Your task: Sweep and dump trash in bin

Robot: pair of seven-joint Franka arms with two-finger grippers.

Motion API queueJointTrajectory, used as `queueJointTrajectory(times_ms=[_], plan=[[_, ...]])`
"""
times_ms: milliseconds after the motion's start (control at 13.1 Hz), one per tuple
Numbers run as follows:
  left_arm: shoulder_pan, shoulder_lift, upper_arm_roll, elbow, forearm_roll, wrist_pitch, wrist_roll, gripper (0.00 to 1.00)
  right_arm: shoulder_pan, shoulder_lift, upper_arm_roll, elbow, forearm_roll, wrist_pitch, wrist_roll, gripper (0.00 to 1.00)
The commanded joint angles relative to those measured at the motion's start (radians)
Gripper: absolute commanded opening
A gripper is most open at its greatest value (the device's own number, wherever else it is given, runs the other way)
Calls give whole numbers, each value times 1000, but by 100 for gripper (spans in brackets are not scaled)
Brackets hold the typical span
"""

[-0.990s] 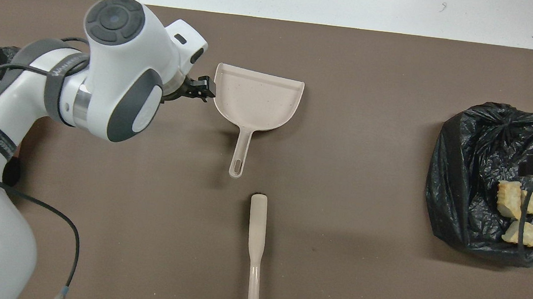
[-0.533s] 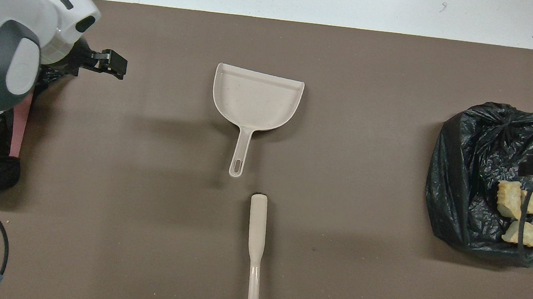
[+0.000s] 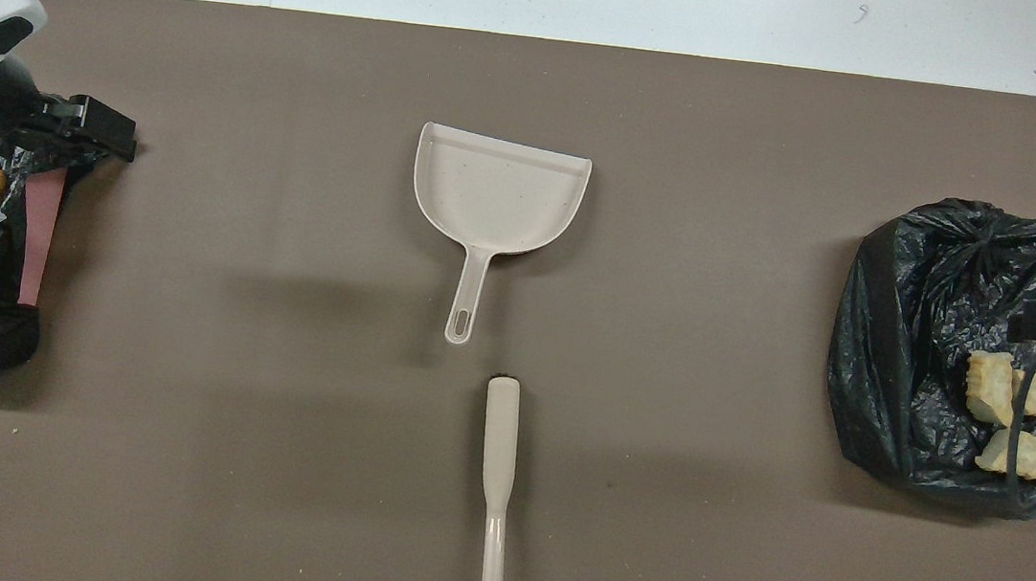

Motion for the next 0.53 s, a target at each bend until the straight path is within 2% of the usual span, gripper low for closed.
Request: queueJointTrajectory(times_ms=[0,457], plan=[[6,-60,2,-18,-4,-70,-1,100,-11,-13,2,-11,19,5,-30,100],[4,-143,2,-42,-1,-171,-6,100,-9,-13,2,-11,19,5,-30,100]])
